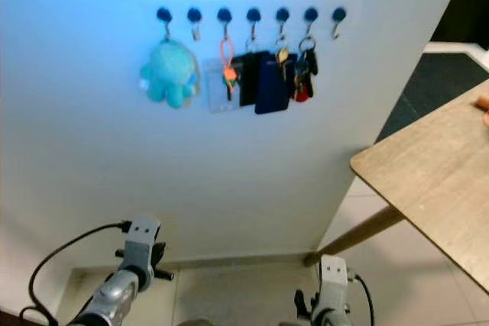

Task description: Hang keys on a hook

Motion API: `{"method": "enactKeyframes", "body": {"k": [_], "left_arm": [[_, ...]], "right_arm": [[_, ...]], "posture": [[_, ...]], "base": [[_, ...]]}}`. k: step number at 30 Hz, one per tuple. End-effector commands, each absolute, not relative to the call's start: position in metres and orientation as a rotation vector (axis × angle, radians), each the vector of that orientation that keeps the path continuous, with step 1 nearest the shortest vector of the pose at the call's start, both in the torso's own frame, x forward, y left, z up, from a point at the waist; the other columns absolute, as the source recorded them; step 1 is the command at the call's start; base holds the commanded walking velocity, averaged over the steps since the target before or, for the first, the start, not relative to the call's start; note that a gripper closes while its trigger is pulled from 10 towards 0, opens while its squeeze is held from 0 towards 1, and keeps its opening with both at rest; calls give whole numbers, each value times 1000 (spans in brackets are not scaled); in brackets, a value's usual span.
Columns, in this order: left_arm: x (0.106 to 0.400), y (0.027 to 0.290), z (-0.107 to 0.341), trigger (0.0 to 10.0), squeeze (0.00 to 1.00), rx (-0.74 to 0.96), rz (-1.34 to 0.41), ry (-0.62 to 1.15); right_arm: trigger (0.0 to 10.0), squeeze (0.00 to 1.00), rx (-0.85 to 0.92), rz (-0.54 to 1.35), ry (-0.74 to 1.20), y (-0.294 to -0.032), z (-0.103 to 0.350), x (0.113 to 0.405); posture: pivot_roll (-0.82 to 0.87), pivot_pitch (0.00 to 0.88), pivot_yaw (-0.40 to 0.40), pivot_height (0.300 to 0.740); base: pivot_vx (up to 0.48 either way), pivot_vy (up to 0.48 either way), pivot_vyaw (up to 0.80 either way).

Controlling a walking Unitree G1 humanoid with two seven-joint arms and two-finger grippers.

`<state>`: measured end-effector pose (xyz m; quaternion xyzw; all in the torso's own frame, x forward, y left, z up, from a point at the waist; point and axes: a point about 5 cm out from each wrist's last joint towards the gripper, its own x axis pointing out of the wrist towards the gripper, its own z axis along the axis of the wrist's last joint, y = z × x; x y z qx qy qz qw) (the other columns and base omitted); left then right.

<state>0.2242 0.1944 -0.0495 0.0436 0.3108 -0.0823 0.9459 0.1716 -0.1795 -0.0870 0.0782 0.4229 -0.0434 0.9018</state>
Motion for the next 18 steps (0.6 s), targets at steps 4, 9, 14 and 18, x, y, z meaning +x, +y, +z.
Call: {"method": "enactKeyframes", "body": {"k": [4, 9, 14, 18], "left_arm": [[226, 196, -49, 10000, 0, 96, -146, 637], [227, 197, -48, 10000, 0, 93, -126, 639], [229, 194, -47, 10000, 0, 119, -138, 632], [229, 193, -48, 10000, 0, 140, -149, 630]], "right_arm": [[10000, 0, 169, -98, 882, -180, -89, 167], [10000, 0, 170, -97, 883, -179, -89, 167], [10000, 0, 169, -94, 884, -179, -89, 167], [10000, 0, 169, -93, 884, -179, -89, 167]], "posture": [[60, 43, 9, 740], [63, 47, 9, 740], [68, 55, 6, 740], [70, 63, 5, 740]], "base": [[0, 0, 0], [0, 0, 0], [0, 0, 0], [0, -480, 0]]}}
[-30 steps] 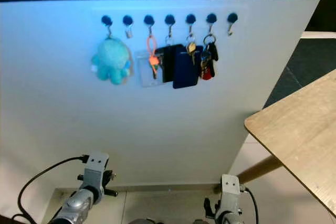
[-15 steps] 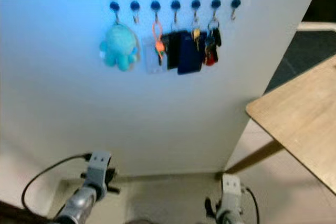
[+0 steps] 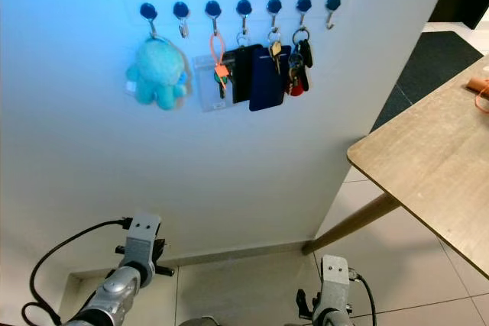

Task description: Hang keys on a hook

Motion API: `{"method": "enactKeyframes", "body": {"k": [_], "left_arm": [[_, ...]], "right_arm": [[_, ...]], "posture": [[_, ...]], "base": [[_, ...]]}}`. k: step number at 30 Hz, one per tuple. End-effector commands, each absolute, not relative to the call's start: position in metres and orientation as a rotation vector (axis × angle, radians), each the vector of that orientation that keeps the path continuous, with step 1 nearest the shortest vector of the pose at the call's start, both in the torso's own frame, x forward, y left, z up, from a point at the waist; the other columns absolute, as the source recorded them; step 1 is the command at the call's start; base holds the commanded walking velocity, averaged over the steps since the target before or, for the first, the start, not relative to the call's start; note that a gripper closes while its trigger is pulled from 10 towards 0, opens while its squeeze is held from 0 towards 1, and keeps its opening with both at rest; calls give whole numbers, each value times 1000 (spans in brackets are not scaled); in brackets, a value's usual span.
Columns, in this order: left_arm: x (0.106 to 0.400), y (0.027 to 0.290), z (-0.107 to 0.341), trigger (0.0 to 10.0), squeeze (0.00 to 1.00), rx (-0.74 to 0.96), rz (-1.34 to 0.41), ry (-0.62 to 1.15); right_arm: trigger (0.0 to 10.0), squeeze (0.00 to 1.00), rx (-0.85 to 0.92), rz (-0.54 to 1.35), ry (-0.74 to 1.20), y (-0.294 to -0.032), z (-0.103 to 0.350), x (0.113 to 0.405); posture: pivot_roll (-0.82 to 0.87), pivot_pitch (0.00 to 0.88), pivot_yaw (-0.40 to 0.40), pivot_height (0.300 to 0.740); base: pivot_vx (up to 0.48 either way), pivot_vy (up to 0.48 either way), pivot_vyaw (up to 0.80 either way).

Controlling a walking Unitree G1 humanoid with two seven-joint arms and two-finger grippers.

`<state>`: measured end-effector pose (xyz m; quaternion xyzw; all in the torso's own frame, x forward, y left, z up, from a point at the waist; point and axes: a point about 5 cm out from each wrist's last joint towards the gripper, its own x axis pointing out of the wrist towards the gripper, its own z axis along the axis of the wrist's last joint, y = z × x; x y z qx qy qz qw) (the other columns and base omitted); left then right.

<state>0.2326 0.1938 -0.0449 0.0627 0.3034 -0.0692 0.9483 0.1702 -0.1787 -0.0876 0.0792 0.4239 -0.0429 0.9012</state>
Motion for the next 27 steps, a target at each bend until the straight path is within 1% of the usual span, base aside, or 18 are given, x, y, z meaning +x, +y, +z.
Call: {"method": "enactKeyframes", "body": {"k": [1, 3, 9, 15, 21, 27], "left_arm": [[229, 192, -48, 10000, 0, 143, -151, 631], [228, 193, -48, 10000, 0, 139, -146, 633], [227, 198, -49, 10000, 0, 125, -80, 650], [227, 199, -50, 10000, 0, 131, -67, 665], [227, 199, -50, 10000, 0, 140, -72, 670], [230, 195, -48, 10000, 0, 173, -112, 648]], "right_arm": [[10000, 0, 169, -93, 883, -179, -89, 167], [10000, 0, 170, -93, 883, -179, -89, 168], [10000, 0, 166, -91, 884, -181, -89, 167], [10000, 0, 162, -92, 878, -183, -87, 171], [10000, 0, 163, -92, 872, -183, -86, 173], [10000, 0, 162, -88, 874, -184, -86, 172]], "posture": [[70, 63, 5, 740], [68, 65, 8, 740], [68, 64, -9, 740], [62, 65, -6, 740], [62, 65, -6, 740], [66, 61, -15, 740]], "base": [[0, -480, 0], [0, -405, 0], [0, 0, 0], [0, 0, 0], [0, 0, 0], [0, 0, 0]]}}
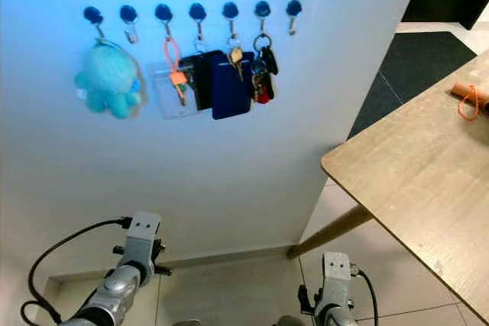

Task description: Hang keys on a hook

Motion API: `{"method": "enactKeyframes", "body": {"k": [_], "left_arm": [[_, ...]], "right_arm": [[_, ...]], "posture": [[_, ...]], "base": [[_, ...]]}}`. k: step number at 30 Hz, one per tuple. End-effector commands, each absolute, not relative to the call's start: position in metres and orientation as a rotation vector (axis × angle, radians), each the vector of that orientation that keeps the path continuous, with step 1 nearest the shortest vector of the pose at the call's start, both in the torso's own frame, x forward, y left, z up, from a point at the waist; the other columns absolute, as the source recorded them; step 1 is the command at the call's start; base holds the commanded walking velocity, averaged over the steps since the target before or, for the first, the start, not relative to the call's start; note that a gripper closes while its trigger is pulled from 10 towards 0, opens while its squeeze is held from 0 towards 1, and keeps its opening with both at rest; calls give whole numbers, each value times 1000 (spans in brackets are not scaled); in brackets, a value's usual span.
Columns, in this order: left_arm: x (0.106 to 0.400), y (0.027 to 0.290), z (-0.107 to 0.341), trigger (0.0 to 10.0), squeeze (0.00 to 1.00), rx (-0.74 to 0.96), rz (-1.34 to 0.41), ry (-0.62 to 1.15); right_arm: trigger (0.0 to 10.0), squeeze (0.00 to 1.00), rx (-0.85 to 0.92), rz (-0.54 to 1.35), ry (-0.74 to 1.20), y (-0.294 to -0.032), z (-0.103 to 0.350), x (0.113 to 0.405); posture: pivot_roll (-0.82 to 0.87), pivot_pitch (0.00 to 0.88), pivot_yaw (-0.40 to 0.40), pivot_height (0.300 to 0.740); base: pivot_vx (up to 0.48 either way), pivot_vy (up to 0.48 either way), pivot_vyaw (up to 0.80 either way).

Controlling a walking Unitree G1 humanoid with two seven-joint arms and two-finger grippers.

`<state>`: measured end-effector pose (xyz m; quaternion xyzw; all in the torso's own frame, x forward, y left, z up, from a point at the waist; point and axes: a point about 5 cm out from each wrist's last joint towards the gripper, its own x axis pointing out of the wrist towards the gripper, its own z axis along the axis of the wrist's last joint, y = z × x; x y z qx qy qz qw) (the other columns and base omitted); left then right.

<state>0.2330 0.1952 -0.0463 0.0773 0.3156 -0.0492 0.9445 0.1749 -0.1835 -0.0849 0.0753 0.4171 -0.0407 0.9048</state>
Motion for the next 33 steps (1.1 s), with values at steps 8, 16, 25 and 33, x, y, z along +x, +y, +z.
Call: {"method": "enactKeyframes", "body": {"k": [8, 16, 25, 33], "left_arm": [[251, 184, -24, 10000, 0, 181, -277, 459], [277, 148, 50, 10000, 0, 258, -827, 64], [302, 139, 124, 10000, 0, 338, -926, -193], [311, 139, 174, 10000, 0, 367, -913, -315]], "right_arm": [[10000, 0, 160, -84, 831, -186, -81, 181], [10000, 0, 49, 86, 656, -181, -60, 211], [10000, 0, 25, 271, 303, -169, -10, 253], [10000, 0, 29, 479, 11, -133, 43, 272]], "posture": [[53, 62, -22, 740], [48, 73, -27, 740], [36, 85, -25, 740], [23, 78, -28, 740]], "base": [[0, 0, 0], [0, 0, 0], [0, 0, 0], [0, 0, 0]]}}
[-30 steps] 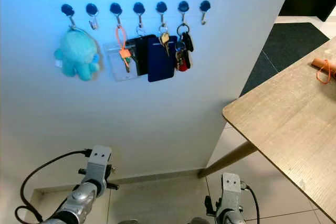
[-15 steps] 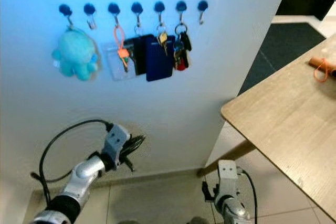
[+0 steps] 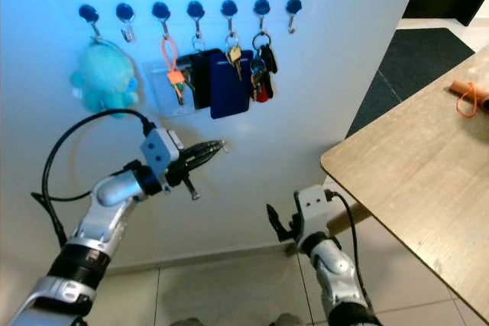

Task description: Hang keys on a hook

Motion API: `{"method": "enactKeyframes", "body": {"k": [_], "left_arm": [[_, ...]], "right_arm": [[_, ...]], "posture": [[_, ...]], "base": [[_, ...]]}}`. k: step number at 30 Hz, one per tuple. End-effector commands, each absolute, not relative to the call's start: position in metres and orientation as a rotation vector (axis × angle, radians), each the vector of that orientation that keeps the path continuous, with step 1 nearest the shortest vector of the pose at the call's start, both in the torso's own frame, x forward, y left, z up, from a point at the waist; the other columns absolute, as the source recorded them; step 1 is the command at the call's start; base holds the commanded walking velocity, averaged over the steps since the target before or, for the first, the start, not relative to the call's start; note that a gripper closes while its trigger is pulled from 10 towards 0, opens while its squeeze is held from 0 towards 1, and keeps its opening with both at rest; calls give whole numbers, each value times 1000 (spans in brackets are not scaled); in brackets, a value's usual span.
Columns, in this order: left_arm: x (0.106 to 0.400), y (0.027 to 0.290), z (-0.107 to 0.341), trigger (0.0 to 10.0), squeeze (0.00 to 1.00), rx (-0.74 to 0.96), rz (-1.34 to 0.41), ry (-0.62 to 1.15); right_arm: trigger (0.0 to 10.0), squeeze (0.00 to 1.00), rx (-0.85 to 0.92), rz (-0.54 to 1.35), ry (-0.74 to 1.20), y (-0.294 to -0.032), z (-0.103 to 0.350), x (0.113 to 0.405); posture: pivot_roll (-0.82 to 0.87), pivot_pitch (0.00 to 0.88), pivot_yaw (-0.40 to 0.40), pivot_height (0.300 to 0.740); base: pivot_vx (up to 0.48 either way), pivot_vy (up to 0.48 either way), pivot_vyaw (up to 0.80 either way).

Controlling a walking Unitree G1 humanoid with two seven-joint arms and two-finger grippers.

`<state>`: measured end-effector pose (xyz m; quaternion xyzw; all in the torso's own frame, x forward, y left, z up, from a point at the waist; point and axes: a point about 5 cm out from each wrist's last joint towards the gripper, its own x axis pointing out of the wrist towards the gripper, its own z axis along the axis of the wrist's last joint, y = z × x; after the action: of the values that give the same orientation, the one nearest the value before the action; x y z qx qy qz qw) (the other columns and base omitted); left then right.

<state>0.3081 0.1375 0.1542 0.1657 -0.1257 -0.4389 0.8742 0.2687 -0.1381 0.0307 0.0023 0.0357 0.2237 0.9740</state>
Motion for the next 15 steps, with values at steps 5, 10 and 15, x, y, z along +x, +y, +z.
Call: {"method": "enactKeyframes", "body": {"k": [5, 10, 15], "left_arm": [[306, 135, 198, 10000, 0, 377, -966, -387], [296, 138, 218, 10000, 0, 384, -1035, -408], [284, 150, 235, 10000, 0, 394, -1087, -385]], "right_arm": [[10000, 0, 35, 536, -101, -121, 69, 275], [10000, 0, 23, 568, -169, -114, 86, 273], [10000, 0, 29, 576, -190, -113, 95, 271]], "posture": [[22, 73, -32, 740], [17, 67, -32, 740], [19, 71, -34, 740]], "base": [[0, 0, 0], [0, 0, 0], [0, 0, 0]]}}
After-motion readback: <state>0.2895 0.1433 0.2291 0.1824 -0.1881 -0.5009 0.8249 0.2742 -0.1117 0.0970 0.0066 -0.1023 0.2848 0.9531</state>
